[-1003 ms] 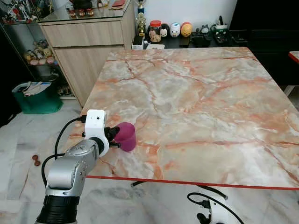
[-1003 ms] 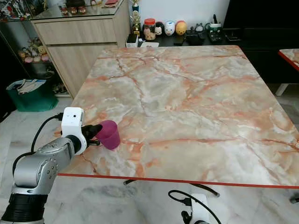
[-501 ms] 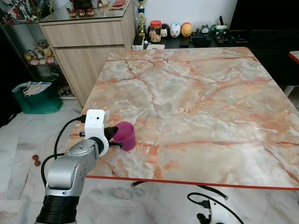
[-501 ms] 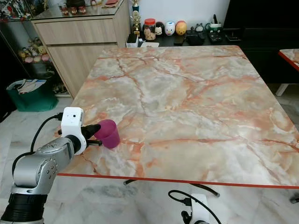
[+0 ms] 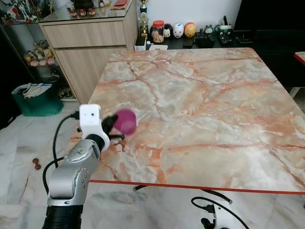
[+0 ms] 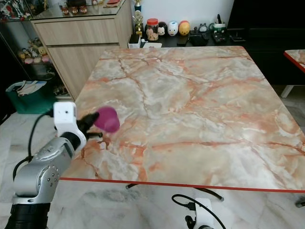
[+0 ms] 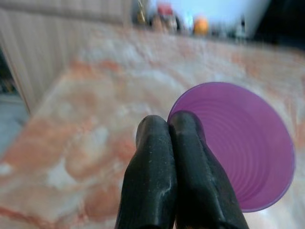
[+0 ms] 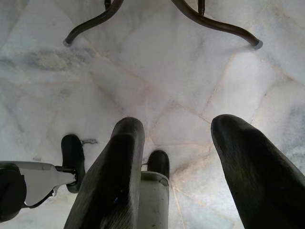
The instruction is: Setting the table
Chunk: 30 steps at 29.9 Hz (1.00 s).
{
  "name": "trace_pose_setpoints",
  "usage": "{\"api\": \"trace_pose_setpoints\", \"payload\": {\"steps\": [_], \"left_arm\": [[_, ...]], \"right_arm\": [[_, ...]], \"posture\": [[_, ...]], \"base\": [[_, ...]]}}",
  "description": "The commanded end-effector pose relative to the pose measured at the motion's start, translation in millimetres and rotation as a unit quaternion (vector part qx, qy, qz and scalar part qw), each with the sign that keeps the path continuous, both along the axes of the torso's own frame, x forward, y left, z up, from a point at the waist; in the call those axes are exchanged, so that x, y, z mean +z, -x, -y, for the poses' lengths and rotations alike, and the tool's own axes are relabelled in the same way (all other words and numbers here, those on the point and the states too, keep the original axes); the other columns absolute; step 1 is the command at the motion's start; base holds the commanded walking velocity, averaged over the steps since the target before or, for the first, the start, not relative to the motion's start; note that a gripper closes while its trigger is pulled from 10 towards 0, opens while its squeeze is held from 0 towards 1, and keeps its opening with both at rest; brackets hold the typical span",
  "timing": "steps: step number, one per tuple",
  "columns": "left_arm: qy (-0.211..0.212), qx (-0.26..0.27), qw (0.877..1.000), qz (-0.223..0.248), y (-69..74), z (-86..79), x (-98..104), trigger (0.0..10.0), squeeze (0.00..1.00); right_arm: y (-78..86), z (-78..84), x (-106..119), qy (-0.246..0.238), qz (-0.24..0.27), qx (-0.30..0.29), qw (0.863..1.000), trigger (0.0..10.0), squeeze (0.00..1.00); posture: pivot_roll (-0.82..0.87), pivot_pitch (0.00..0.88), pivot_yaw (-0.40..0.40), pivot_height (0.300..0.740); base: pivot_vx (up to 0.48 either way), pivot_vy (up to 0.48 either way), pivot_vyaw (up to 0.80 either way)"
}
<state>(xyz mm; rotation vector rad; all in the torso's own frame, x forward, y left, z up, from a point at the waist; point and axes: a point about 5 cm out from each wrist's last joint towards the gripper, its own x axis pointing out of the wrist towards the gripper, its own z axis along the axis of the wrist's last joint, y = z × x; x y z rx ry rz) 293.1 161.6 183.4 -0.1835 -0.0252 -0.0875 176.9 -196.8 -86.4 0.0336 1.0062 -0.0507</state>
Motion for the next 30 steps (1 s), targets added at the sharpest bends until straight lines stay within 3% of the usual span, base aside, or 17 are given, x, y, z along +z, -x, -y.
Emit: {"api": "trace_pose_setpoints", "payload": {"steps": [1,9,13,23,30], "left_arm": [[-0.006,0.024,1.0,0.01,3.4,-7.7,0,10.0,0.0],[-0.022,0.092,0.993,0.077,20.2,-31.4,-3,10.0,0.0],[-0.021,0.112,0.99,0.081,23.6,-35.6,-6,10.0,0.0],[-0.029,0.096,0.99,0.098,21.0,-24.9,-7,10.0,0.0],[-0.035,0.093,0.989,0.105,22.5,-22.6,-7,10.0,0.0]], "right_arm": [[1.3,-1.3,-1,-0.003,0.001,-0.006,1.0,10.0,0.0],[3.3,2.1,-1,0.001,0.002,-0.015,1.0,10.0,0.0],[3.3,3.0,-1,-0.003,0.008,-0.025,1.0,10.0,0.0],[1.9,4.1,0,-0.002,0.01,-0.029,1.0,10.0,0.0],[1.8,4.4,0,-0.001,0.009,-0.029,1.0,10.0,0.0]], "posture": [[-0.04,0.0,0.054,0.74],[-0.05,0.0,0.04,0.74],[-0.06,0.0,0.039,0.74],[-0.04,0.0,0.031,0.74],[-0.03,0.0,0.027,0.74]], "base": [[0.0,0.0,0.0],[0.0,0.0,0.0],[0.0,0.0,0.0],[0.0,0.0,0.0],[0.0,-0.355,0.0]]}}
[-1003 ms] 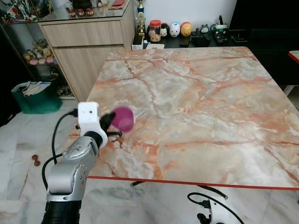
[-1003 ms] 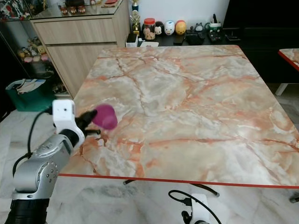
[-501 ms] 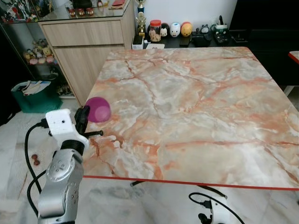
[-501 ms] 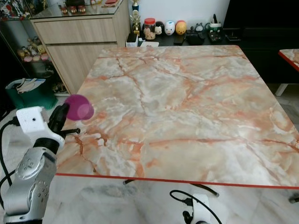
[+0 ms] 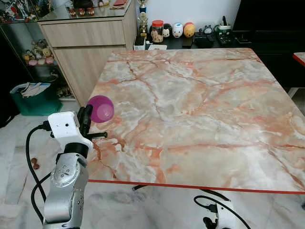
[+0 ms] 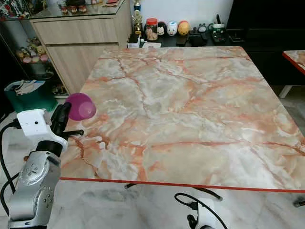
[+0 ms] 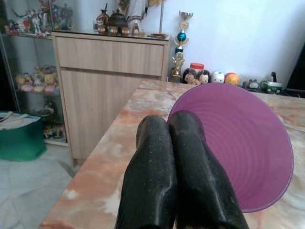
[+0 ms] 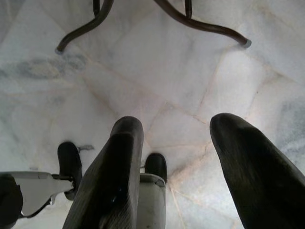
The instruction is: Setting the table
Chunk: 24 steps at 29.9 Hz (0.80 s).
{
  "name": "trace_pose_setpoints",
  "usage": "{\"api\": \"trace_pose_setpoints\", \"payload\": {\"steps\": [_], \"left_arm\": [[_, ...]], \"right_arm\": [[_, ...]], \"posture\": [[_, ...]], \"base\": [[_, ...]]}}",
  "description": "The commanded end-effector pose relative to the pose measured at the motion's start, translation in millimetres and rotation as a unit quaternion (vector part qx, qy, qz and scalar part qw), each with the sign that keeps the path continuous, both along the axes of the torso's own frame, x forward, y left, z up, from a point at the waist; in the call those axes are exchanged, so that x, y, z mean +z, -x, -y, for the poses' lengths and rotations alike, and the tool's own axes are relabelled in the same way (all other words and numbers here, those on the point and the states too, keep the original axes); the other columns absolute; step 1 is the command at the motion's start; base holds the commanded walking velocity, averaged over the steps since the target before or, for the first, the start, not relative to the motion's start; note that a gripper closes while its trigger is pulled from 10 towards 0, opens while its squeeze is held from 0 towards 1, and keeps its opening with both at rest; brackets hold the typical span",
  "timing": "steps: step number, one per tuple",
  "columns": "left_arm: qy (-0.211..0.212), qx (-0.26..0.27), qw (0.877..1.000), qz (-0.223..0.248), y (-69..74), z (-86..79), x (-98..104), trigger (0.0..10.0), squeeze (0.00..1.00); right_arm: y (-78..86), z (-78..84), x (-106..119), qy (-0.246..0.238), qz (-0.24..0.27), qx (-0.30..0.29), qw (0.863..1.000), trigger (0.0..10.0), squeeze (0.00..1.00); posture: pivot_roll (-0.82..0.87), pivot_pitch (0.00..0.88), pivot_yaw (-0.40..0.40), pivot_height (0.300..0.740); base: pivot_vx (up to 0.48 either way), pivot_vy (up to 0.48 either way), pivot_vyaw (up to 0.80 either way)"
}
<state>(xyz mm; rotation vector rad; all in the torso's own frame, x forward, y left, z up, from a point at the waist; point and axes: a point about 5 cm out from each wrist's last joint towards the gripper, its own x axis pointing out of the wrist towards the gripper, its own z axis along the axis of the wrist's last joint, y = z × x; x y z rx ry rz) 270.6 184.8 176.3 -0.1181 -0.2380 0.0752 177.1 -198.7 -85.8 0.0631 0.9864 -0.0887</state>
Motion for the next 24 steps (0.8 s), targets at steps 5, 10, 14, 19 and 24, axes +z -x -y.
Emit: {"api": "trace_pose_setpoints", "payload": {"steps": [5,10,14,19,24], "left_arm": [[-0.01,0.005,1.0,0.012,-2.5,-0.1,3.2,10.0,0.0],[-0.01,0.003,1.0,0.013,-3.8,0.7,3.8,10.0,0.0],[-0.009,0.003,1.0,0.014,-4.5,1.0,4.5,10.0,0.0],[-0.009,0.003,1.0,0.017,-5.4,1.3,5.6,10.0,0.0],[-0.008,0.004,1.0,0.019,-6.2,1.1,6.6,10.0,0.0]], "right_arm": [[1.8,2.1,-0.5,0.003,-0.002,-0.005,1.0,10.0,0.0],[1.5,1.5,-0.5,0.002,-0.002,-0.005,1.0,10.0,0.0],[1.3,1.1,-0.4,0.001,-0.002,-0.004,1.0,10.0,0.0],[1.2,1.0,-0.4,0.001,-0.002,-0.003,1.0,10.0,0.0],[0.9,0.8,-0.3,0.0,-0.001,-0.002,1.0,10.0,0.0]], "posture": [[-0.04,0.0,0.029,0.74],[-0.04,0.0,0.031,0.74],[-0.04,0.0,0.032,0.74],[-0.03,0.0,0.031,0.74],[-0.03,0.0,0.032,0.74]], "base": [[0.0,-0.38,0.0],[0.0,-0.38,0.0],[0.0,-0.377,0.0],[0.0,-0.378,0.0],[0.0,-0.375,0.0]]}}
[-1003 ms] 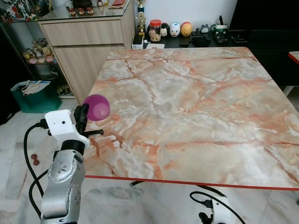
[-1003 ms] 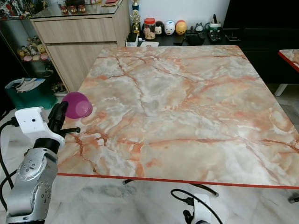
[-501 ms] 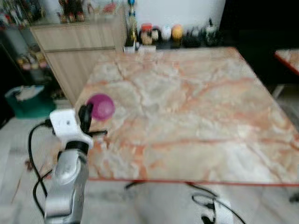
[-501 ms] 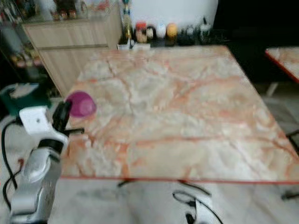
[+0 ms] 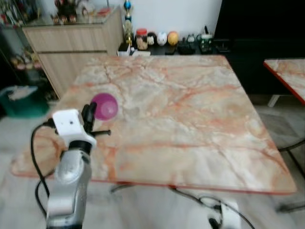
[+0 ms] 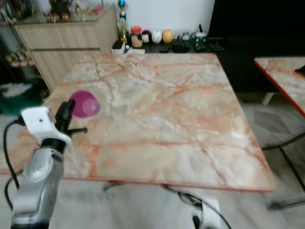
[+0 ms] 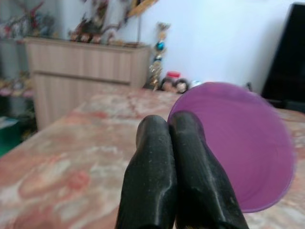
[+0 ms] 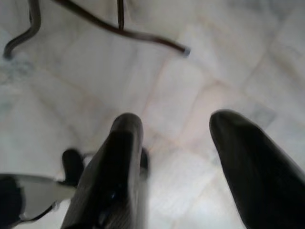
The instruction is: Setting the table
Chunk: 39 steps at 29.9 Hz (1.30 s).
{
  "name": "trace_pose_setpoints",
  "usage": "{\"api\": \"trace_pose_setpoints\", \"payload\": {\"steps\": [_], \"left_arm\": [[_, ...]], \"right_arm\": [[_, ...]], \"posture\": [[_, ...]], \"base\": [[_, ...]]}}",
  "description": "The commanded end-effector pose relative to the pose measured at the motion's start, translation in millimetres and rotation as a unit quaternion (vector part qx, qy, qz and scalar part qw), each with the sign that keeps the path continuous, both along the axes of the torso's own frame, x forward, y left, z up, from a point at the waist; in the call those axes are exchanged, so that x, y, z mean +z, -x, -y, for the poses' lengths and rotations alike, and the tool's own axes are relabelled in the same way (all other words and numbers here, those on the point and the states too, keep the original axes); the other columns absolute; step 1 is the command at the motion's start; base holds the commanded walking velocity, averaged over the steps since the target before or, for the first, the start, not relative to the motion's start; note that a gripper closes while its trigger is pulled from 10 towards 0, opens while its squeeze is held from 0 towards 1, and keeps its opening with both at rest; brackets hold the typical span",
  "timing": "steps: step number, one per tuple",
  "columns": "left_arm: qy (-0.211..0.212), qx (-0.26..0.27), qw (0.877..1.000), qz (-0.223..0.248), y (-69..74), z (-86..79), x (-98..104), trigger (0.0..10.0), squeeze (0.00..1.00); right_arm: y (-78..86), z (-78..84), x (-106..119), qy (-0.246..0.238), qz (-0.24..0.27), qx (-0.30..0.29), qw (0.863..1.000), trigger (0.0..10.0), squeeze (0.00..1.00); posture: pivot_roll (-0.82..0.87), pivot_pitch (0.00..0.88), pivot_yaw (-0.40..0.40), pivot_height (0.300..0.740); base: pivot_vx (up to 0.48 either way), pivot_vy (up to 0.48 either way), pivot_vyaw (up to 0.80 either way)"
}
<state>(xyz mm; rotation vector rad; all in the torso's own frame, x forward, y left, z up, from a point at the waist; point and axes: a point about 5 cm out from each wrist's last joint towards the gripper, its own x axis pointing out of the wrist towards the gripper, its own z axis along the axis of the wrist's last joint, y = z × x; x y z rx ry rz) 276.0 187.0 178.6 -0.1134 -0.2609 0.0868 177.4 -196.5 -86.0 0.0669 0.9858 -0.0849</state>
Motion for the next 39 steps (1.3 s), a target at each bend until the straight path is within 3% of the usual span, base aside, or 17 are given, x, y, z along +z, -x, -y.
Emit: {"api": "trace_pose_setpoints", "payload": {"steps": [1,19,31,39], "left_arm": [[-0.006,-0.003,1.0,0.009,-1.0,3.5,4,10.0,0.0],[-0.005,-0.007,1.0,0.014,-3.0,5.0,6,10.0,0.0],[-0.004,-0.01,1.0,0.019,-4.9,6.1,8,10.0,0.0],[-0.004,-0.011,1.0,0.021,-7.0,6.7,8,10.0,0.0]], "right_arm": [[1.1,3.0,0,0.003,-0.002,-0.003,1.0,10.0,0.0],[1.1,2.4,0,-0.003,0.0,-0.009,1.0,10.0,0.0],[9.9,4.4,-5,0.029,-0.076,0.035,0.996,10.0,0.0],[12.0,5.0,-6,0.031,-0.086,0.024,0.996,10.0,0.0]], "posture": [[-0.03,0.0,0.032,0.74],[-0.04,0.0,0.033,0.74],[-0.04,0.0,0.032,0.74],[-0.05,0.0,0.033,0.74]], "base": [[0.0,-0.371,0.0],[0.0,-0.37,0.0],[0.0,-0.362,0.0],[0.0,-0.351,0.0]]}}
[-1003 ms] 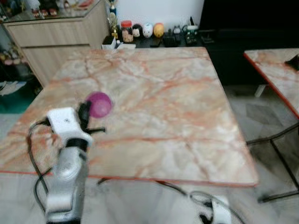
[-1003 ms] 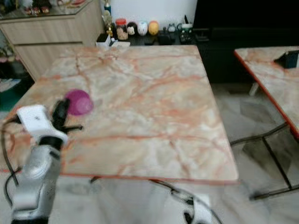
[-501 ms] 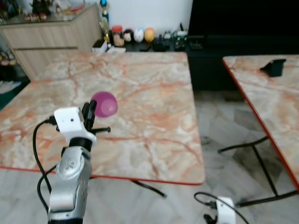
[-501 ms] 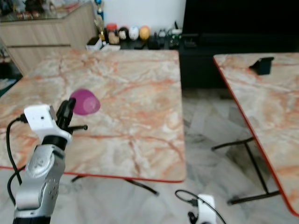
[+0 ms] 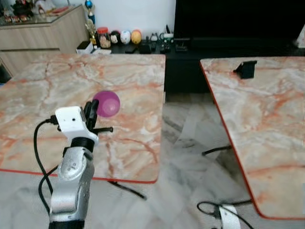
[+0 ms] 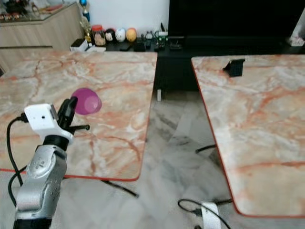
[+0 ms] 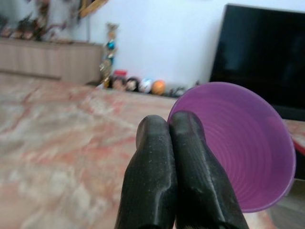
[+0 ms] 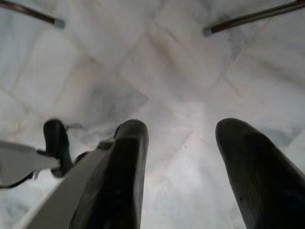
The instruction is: Setting the table
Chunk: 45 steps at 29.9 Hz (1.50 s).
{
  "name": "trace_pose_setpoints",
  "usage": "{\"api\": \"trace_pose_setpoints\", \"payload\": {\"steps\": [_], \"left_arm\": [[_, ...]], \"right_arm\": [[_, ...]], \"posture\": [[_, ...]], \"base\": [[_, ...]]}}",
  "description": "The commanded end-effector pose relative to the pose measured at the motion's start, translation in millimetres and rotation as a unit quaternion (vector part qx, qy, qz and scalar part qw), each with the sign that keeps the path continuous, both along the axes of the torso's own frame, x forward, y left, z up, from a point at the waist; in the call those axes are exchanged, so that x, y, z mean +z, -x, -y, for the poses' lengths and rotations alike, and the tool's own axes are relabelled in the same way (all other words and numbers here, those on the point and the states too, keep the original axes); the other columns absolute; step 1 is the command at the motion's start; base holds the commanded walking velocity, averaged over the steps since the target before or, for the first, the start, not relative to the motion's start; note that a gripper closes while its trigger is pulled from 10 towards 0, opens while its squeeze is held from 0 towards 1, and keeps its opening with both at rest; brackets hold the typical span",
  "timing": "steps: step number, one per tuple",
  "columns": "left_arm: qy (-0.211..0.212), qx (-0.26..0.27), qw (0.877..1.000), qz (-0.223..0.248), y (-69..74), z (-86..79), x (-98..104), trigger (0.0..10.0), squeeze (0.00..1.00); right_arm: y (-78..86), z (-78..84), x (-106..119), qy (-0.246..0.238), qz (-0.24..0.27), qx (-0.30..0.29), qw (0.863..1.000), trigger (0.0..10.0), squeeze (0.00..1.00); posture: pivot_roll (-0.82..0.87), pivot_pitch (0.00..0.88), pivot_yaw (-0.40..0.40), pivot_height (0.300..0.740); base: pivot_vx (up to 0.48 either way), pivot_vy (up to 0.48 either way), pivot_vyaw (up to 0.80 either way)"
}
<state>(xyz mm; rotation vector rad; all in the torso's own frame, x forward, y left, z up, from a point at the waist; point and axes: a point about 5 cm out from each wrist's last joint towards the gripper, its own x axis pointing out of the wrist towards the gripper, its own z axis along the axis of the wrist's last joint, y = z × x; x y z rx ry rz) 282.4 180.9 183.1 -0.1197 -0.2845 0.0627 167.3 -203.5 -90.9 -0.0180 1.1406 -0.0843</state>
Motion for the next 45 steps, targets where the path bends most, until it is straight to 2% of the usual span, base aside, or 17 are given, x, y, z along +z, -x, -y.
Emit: {"api": "trace_pose_setpoints", "payload": {"steps": [1,8,28,45], "left_arm": [[-0.005,0.0,1.0,0.008,-1.0,1.2,4.0,10.0,0.0],[-0.004,-0.005,1.0,0.01,-2.8,2.9,4.5,10.0,0.0],[-0.002,-0.004,1.0,0.006,-5.9,4.5,3.4,10.0,0.0],[-0.003,-0.005,1.0,0.009,-7.1,3.5,4.8,10.0,0.0]], "right_arm": [[2.2,-2.0,-1.3,0.001,-0.011,0.002,1.0,10.0,0.0],[3.6,-1.5,-1.8,0.008,-0.028,0.002,1.0,10.0,0.0],[0.9,-2.0,-0.7,-0.005,-0.011,-0.012,1.0,10.0,0.0],[-1.0,-2.3,0.0,-0.008,0.005,-0.024,1.0,10.0,0.0]], "posture": [[-0.05,0.0,0.034,0.74],[-0.05,0.0,0.036,0.74],[-0.05,0.0,0.03,0.74],[-0.06,0.0,0.034,0.74]], "base": [[0.0,-0.352,0.0],[0.0,-0.34,0.0],[0.0,0.0,0.0],[0.0,-0.37,0.0]]}}
